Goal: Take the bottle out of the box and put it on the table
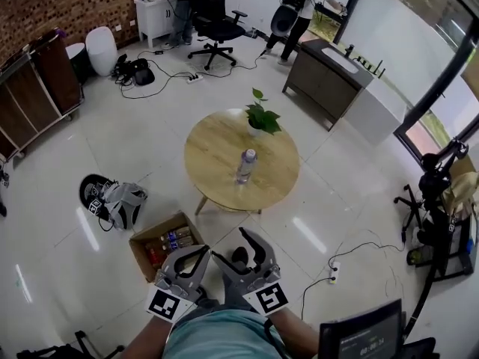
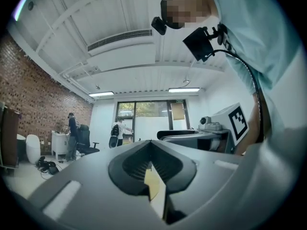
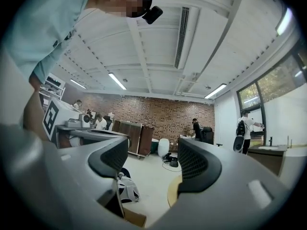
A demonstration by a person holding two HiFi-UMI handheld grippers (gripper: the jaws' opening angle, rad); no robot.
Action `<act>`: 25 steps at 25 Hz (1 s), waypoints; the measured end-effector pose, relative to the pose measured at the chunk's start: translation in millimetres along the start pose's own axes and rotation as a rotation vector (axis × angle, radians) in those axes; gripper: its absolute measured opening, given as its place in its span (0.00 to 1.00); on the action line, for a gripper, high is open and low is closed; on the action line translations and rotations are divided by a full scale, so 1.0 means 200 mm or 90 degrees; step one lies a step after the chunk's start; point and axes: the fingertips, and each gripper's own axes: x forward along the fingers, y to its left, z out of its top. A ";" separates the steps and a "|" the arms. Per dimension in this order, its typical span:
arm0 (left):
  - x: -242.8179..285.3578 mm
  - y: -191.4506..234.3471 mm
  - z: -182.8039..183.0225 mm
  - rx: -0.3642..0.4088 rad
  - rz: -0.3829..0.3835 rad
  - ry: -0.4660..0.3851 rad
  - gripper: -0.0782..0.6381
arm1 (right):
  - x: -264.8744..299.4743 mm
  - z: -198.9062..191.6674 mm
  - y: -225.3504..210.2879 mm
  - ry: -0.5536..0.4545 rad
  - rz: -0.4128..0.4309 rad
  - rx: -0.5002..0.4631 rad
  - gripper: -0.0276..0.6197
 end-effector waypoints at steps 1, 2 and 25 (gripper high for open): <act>0.00 -0.01 0.01 -0.001 -0.002 0.000 0.12 | 0.00 0.02 0.00 -0.006 -0.002 -0.005 0.55; 0.01 -0.02 0.01 -0.001 -0.002 -0.002 0.12 | -0.01 0.03 0.00 -0.011 -0.004 -0.008 0.54; 0.39 -0.54 -0.03 0.043 0.013 0.051 0.12 | -0.61 -0.09 -0.36 0.098 0.059 -0.058 0.45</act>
